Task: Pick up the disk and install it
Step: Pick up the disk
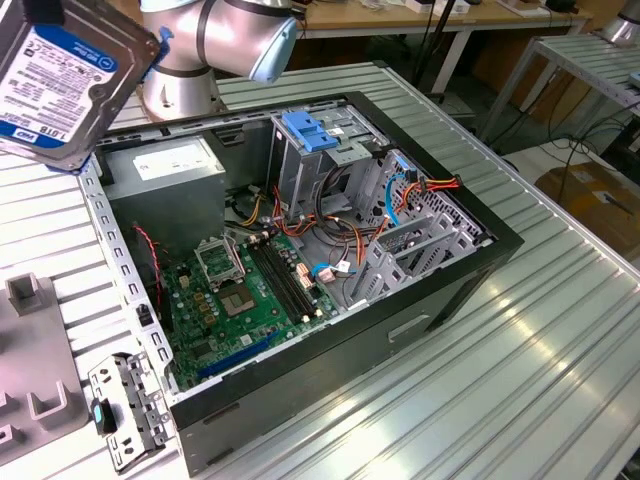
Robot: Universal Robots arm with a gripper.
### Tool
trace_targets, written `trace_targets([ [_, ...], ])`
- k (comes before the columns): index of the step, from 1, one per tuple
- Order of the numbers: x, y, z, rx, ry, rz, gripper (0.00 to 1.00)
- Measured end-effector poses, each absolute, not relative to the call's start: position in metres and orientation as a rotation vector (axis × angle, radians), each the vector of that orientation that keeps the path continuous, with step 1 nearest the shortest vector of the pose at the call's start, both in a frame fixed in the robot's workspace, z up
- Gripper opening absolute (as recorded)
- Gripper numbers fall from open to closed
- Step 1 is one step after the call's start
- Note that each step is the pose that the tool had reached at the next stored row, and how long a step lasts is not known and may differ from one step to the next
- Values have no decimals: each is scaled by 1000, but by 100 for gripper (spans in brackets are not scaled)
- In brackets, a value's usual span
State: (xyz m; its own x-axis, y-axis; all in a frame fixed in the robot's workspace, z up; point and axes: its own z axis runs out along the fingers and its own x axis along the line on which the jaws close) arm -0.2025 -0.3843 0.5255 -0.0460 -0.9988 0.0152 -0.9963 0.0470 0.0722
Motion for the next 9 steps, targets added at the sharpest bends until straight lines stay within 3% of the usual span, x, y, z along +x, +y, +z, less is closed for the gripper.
trace_targets([
  [9,-185,-398,526,2126,-2228,-65,37],
])
